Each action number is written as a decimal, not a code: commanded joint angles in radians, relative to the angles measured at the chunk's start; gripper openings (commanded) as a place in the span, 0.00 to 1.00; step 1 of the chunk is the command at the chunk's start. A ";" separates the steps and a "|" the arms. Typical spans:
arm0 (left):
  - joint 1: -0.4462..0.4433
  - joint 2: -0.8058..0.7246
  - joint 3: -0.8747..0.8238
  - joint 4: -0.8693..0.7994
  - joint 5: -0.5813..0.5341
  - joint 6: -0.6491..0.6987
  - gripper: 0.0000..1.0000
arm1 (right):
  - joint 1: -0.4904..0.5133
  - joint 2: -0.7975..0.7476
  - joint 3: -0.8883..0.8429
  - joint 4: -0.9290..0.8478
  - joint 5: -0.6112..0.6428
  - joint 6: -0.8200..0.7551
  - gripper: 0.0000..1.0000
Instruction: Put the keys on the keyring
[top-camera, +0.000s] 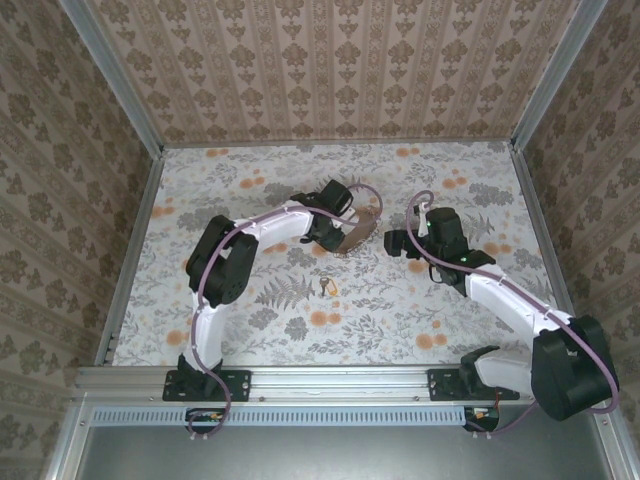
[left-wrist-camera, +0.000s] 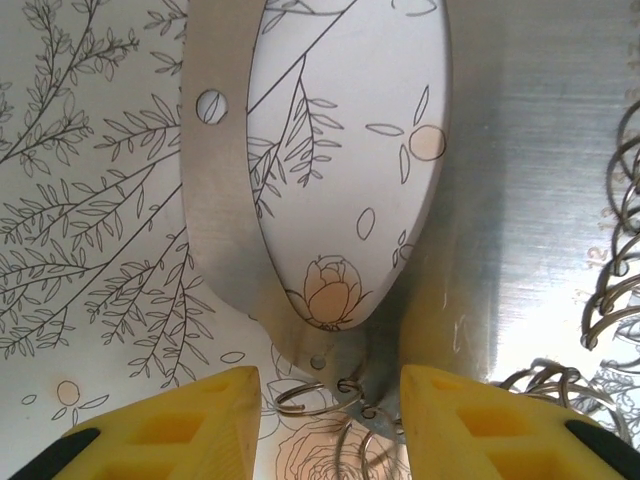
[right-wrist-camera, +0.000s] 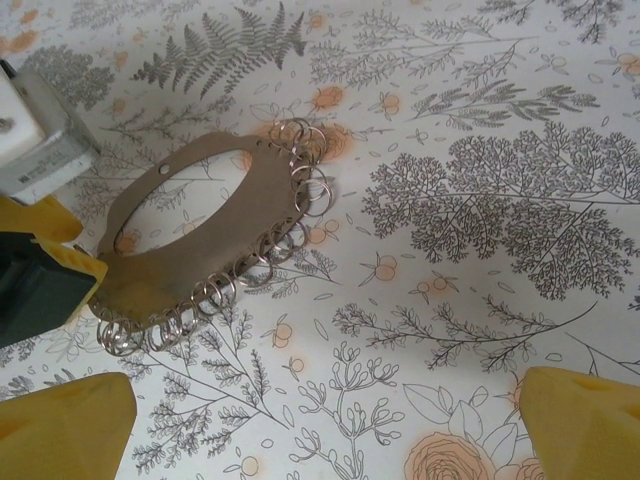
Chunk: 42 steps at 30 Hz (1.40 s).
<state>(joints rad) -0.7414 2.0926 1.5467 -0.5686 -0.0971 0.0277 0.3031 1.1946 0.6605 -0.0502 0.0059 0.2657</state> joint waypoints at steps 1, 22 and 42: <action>0.022 -0.002 0.047 -0.052 0.018 0.029 0.42 | -0.007 -0.016 0.002 0.017 -0.020 0.008 1.00; 0.030 0.088 0.077 -0.082 0.078 0.069 0.36 | -0.022 -0.054 0.004 -0.011 -0.024 -0.001 1.00; -0.005 -0.139 -0.143 -0.104 0.060 -0.027 0.00 | -0.021 -0.102 -0.011 -0.017 -0.046 0.013 1.00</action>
<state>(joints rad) -0.7376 2.0300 1.4399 -0.6224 -0.0303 0.0509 0.2855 1.1233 0.6605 -0.0582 -0.0158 0.2657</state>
